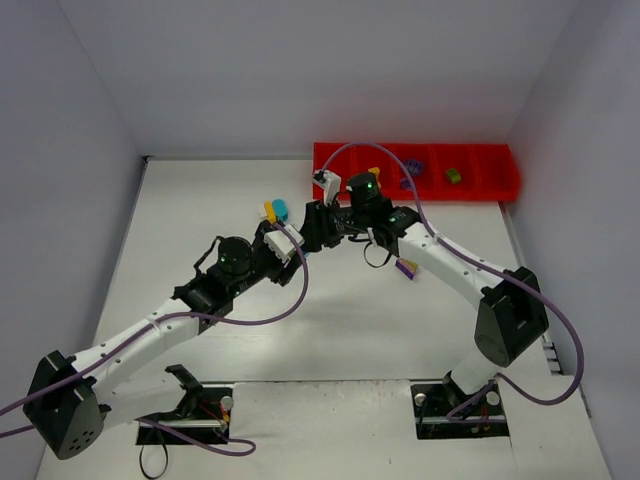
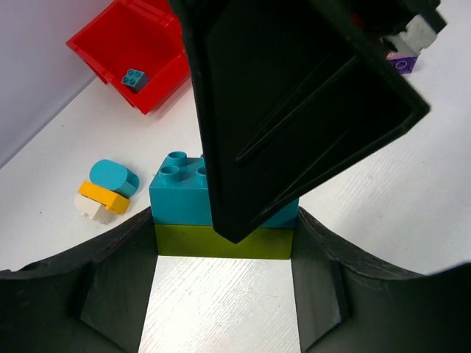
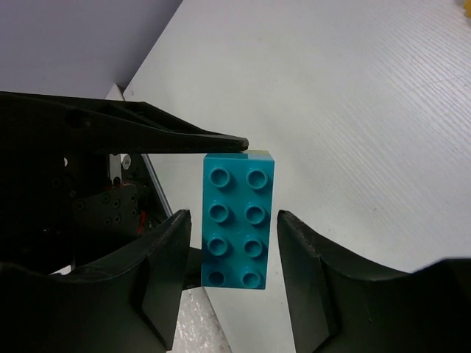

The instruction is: Sort the legos into containers by color

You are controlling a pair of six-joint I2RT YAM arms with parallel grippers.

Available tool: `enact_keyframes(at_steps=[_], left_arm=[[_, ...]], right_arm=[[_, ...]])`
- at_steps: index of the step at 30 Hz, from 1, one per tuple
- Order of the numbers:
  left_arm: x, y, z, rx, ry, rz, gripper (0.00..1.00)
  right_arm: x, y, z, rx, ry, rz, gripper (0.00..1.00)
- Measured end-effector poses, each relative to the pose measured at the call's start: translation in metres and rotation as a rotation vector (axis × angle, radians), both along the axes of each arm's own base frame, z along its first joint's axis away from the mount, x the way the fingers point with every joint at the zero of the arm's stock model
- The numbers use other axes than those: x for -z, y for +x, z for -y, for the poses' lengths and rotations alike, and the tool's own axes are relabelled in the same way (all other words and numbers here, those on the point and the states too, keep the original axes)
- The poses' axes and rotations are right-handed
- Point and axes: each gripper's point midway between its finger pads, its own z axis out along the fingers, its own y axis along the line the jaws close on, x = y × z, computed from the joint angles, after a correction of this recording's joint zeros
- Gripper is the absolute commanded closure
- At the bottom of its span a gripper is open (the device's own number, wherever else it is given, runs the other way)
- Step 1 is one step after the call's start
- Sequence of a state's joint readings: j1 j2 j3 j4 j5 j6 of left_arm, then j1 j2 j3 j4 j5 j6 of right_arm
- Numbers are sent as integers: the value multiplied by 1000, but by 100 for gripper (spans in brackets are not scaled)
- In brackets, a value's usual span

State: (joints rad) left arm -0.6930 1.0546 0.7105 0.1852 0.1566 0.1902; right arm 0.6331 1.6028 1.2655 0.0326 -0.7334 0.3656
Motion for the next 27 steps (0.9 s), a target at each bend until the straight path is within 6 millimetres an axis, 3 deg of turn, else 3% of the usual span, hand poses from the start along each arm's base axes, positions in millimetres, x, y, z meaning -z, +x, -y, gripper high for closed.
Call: enact_keyframes(at_steps=[3,4,7,27], left_arm=[[1,0,0,1,4,1,100],[1,0,0,1,7,1,100],[3,1,0,2,12,0,100],[8,7,17,1,-79,-52,100]], right_arm=[[5,0,-1,-3,-10,-5,69],[6,0,-1,0,-12,-8,79],[8,2,0,12,-22,-11,90],[9,11,25,31,-86,-20,92]])
